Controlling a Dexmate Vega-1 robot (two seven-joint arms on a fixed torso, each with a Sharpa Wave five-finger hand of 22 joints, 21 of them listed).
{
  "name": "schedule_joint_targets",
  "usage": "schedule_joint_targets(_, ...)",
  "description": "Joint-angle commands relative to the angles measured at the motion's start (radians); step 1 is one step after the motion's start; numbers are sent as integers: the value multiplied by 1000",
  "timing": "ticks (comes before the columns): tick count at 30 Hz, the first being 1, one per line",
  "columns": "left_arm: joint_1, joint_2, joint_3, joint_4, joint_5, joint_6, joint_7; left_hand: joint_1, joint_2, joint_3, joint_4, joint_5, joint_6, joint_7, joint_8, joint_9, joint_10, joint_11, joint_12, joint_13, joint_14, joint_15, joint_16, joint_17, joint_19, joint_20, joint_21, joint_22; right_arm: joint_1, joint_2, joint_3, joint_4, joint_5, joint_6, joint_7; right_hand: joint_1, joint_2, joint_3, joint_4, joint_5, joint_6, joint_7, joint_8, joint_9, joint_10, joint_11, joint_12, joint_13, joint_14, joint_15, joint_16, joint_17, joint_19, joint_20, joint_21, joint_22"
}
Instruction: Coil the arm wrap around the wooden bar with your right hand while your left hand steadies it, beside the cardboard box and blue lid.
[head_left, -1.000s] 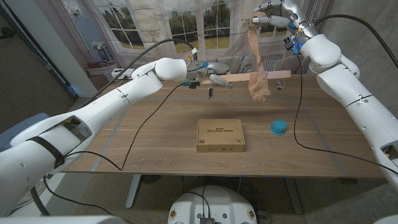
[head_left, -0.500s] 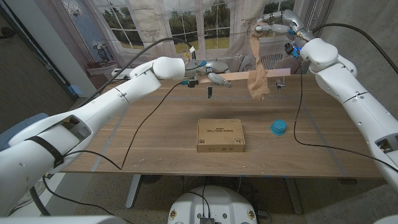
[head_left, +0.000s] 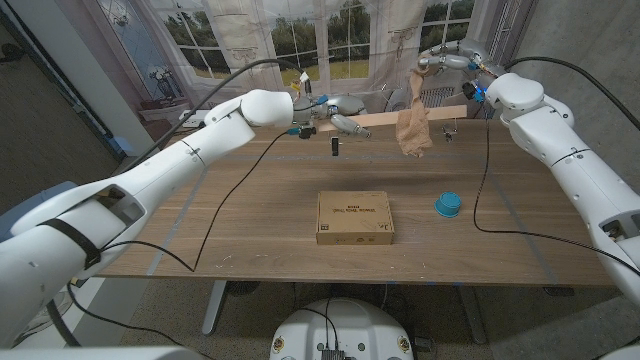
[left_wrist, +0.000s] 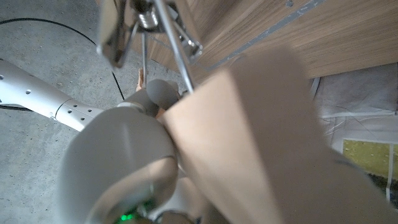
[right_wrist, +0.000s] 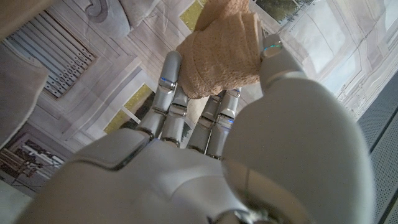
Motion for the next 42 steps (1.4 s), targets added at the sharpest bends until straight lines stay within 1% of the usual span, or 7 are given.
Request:
schedule_joint_targets(1,3,3,-8,22,-25,-26,-12,1,6,5,-4,0,-26,19,1,-1,3,-11,4,3,1,-4,5,4,-2,-28,1,4,-19,16,6,73,23,-41,-14,318,323,8,10,7,4,3,1,5,134,76,0,29,420,-336,0,5,-29,-165,1,3)
schedule_joint_targets(14,5,4,-17,36,-48,-46,-19,2,6,4,-4,-1,-26,20,3,-1,3,-9,5,3,2,-3,4,0,-1,-28,2,3,-41,37,3,135,36,-44,-17,322,325,7,7,6,5,7,-1,6,138,78,-6,31,421,-336,-3,7,-33,-164,6,4)
schedule_joint_targets(26,3,0,-24,50,-61,-56,-18,2,6,4,-4,-1,-26,20,3,-1,3,-8,4,3,1,-4,6,3,0,-28,1,3,-59,64,6,222,61,-19,4,326,326,6,5,6,6,10,-2,7,143,85,-10,32,422,-336,-6,8,-35,-163,10,4)
schedule_joint_targets(28,0,-3,-24,55,-63,-55,-20,2,6,4,-4,-1,-27,19,4,0,2,-8,4,3,0,-3,2,-2,-2,-28,1,4,-64,71,8,241,68,-1,14,327,326,6,4,6,7,11,-2,7,143,84,-12,30,422,-336,-7,7,-35,-162,11,4)
schedule_joint_targets(31,-2,-9,-25,67,-69,-56,-20,3,7,4,-4,-1,-28,22,4,-1,5,-9,5,3,0,-3,4,1,0,-28,-2,-1,-74,83,12,263,78,21,20,328,327,6,4,5,7,14,-3,7,145,91,-14,30,423,-336,-7,8,-36,-162,12,4)
schedule_joint_targets(34,-5,-14,-24,75,-69,-59,-20,3,7,4,-4,-1,-27,22,5,1,4,-10,5,3,1,-3,5,2,-2,-28,1,5,-79,92,8,290,79,50,34,328,327,6,3,5,5,14,-4,7,146,88,-14,32,424,-335,-7,8,-36,-161,13,4)
schedule_joint_targets(42,-8,-17,-22,74,-65,-51,-19,3,7,4,-4,-1,-27,20,5,-1,2,-9,4,3,1,-4,5,1,-1,-29,2,4,-111,115,23,326,104,102,47,329,327,5,3,4,7,14,-4,7,146,90,-17,33,426,-335,-8,8,-37,-160,15,4)
